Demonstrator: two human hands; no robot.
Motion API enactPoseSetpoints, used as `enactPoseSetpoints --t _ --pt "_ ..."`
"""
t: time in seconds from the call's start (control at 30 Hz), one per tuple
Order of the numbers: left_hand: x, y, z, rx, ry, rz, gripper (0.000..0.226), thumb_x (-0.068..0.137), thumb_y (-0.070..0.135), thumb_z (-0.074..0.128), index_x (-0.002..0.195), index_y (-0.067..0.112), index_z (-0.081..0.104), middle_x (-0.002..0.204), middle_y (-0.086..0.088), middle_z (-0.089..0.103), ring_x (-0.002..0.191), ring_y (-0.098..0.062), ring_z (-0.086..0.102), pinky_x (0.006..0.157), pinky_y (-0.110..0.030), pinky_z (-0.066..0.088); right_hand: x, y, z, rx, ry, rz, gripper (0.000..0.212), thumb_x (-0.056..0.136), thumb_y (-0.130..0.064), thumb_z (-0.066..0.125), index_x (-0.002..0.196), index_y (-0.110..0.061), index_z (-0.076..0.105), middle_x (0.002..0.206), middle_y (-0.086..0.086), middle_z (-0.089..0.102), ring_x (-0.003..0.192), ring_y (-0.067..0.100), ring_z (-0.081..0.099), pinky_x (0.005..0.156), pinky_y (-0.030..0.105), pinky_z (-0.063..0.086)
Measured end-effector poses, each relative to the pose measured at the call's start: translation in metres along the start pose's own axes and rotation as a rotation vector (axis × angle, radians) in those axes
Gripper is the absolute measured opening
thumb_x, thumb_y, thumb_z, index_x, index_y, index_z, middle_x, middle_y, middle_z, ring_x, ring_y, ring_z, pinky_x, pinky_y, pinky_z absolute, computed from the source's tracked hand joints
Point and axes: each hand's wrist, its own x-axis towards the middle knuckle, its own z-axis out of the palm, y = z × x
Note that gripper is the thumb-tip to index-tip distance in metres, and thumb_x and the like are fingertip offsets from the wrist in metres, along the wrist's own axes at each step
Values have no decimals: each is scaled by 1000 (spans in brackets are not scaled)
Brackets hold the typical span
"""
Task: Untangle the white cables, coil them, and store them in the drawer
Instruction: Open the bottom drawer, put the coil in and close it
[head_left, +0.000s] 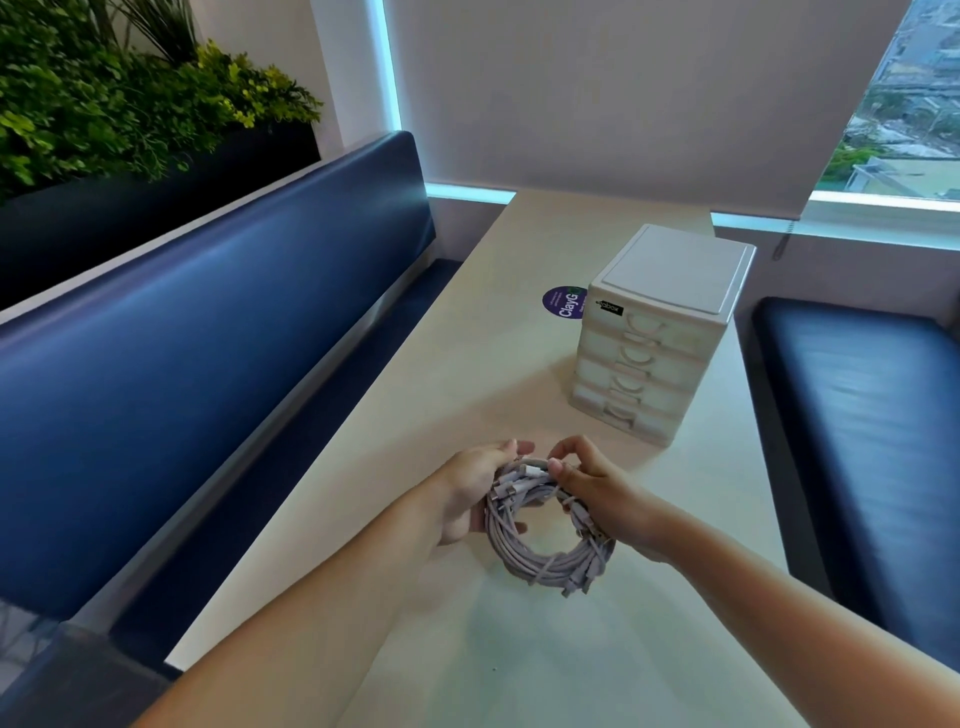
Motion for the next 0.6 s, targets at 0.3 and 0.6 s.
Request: enactPoseSetpoints --t 0.3,0.6 --pt "18 -19 -2 239 124 100 13 102 31 48 106 18 48 103 -3 61 78 -15 62 63 -32 53 16 20 12 150 204 31 29 88 -36 63 90 -18 41 84 6 53 70 18 52 66 38 44" --pt "48 -39 3 593 249 98 39 104 34 40 135 11 37 132 -13 54 108 -23 58 89 -32 47 10 56 22 -176 287 41 20 92 -33 58 100 -21 44 102 0 52 87 18 53 81 34 47"
